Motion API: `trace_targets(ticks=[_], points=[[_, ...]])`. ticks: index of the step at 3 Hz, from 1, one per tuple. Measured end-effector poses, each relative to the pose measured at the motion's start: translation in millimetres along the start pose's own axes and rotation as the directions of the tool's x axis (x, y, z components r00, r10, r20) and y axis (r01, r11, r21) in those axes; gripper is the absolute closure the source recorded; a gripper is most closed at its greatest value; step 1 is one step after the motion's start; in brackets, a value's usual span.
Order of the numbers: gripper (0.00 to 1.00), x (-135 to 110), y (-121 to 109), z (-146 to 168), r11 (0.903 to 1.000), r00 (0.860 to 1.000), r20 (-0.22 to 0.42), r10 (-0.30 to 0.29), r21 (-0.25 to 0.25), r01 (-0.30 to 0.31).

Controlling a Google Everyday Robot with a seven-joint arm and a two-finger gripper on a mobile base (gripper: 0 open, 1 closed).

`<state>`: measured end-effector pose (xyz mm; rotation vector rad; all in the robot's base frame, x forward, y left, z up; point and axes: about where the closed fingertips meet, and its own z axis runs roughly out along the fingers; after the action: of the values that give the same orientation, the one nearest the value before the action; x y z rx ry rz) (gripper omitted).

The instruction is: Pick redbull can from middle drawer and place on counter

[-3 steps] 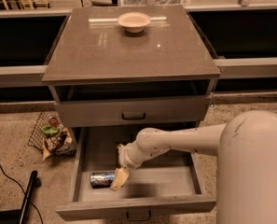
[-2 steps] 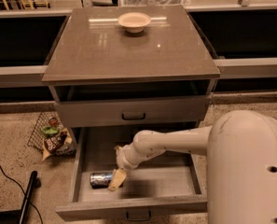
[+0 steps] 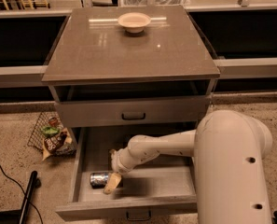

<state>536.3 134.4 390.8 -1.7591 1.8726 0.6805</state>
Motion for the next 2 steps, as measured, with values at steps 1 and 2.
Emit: trace_targets(ticks=[1, 2], points=[[0.18, 2.7, 1.8, 11.6, 1.0000, 1.000, 0.001, 0.001, 0.006, -0.001], [0.42, 4.9, 5.3, 21.2, 1.0000, 1.000, 0.003, 0.002, -0.003, -0.002]])
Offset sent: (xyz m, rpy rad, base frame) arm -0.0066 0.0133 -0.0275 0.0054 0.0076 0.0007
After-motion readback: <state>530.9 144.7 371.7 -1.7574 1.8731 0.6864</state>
